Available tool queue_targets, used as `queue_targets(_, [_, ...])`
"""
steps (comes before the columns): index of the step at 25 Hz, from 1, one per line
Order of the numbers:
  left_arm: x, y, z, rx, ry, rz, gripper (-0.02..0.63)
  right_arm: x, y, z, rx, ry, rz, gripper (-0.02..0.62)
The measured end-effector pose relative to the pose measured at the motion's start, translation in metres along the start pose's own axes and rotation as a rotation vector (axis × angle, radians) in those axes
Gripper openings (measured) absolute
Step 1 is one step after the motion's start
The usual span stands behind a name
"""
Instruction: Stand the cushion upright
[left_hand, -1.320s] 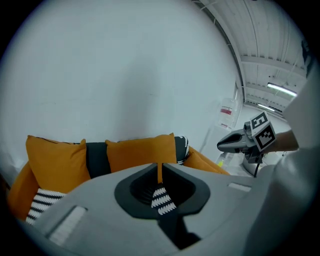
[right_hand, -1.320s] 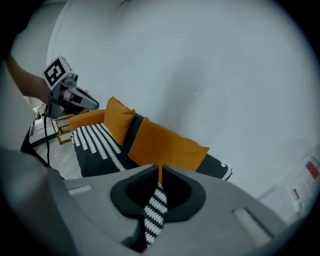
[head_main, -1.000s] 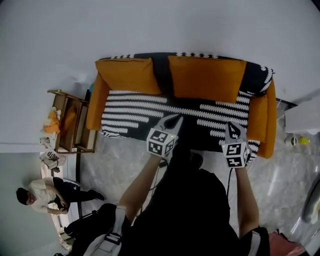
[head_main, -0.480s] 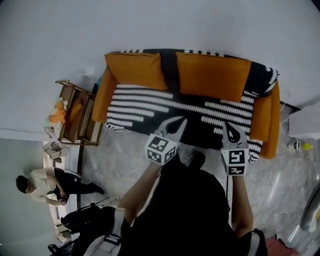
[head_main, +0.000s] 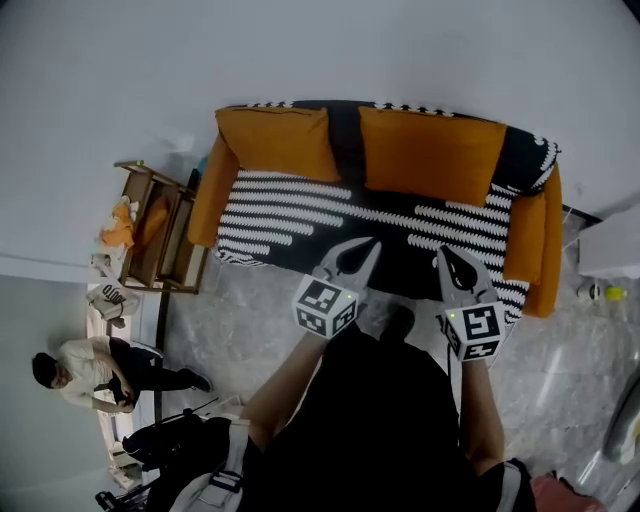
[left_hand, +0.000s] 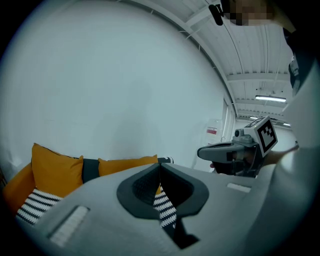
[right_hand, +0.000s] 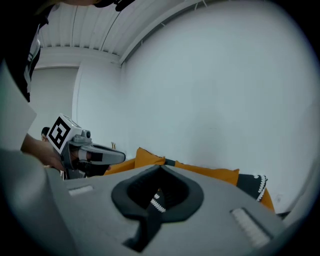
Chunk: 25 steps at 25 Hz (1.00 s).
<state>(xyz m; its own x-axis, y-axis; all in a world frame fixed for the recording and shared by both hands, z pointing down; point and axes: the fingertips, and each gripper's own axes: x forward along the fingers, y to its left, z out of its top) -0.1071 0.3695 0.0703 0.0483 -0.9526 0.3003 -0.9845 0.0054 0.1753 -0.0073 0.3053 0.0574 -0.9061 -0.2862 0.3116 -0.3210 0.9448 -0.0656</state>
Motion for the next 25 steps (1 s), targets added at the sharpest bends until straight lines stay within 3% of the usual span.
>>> queue_targets(25, [-0.028, 0.034, 0.02, 0.023, -0.027, -0.021, 0.014, 0.02, 0.036, 0.017, 0.006, -0.022, -0.003, 0.002])
